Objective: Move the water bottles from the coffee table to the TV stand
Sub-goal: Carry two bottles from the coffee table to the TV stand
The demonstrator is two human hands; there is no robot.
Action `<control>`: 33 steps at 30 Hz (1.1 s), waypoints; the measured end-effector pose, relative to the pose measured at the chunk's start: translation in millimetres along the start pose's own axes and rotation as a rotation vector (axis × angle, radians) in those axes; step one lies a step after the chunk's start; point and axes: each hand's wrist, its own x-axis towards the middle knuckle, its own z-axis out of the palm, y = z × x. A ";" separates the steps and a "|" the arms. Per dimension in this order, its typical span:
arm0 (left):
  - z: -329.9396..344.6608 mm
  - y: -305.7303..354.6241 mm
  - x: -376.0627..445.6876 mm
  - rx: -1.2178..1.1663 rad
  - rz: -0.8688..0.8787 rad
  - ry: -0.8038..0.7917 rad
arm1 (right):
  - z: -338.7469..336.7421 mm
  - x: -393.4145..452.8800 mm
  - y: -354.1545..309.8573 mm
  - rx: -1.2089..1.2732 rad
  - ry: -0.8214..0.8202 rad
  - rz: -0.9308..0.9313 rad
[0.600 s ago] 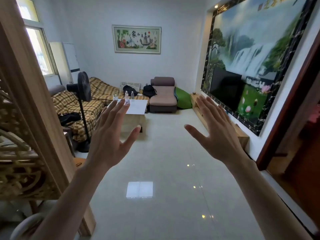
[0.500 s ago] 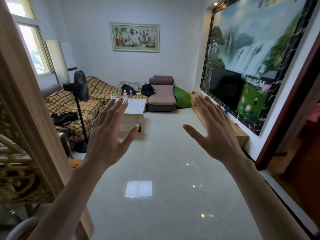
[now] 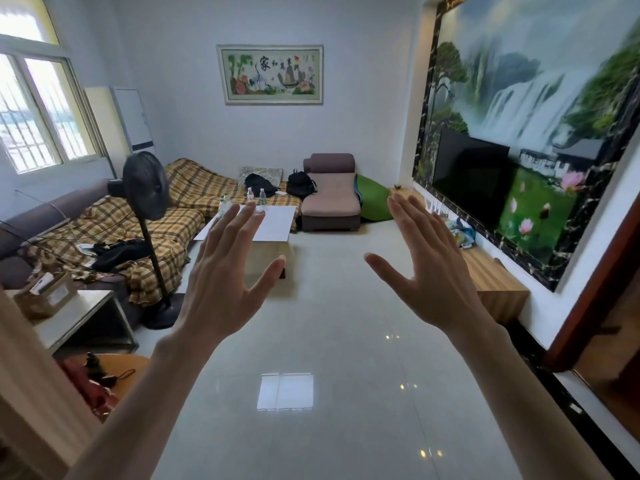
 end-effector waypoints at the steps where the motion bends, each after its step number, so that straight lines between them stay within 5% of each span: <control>1: 11.7 -4.0 9.8 -0.002 -0.001 0.000 | 7.8 11.9 9.9 0.007 -0.001 -0.002; 33: 352.0 -293.7 332.4 -0.059 0.097 0.037 | 346.1 373.5 204.4 -0.035 0.075 0.036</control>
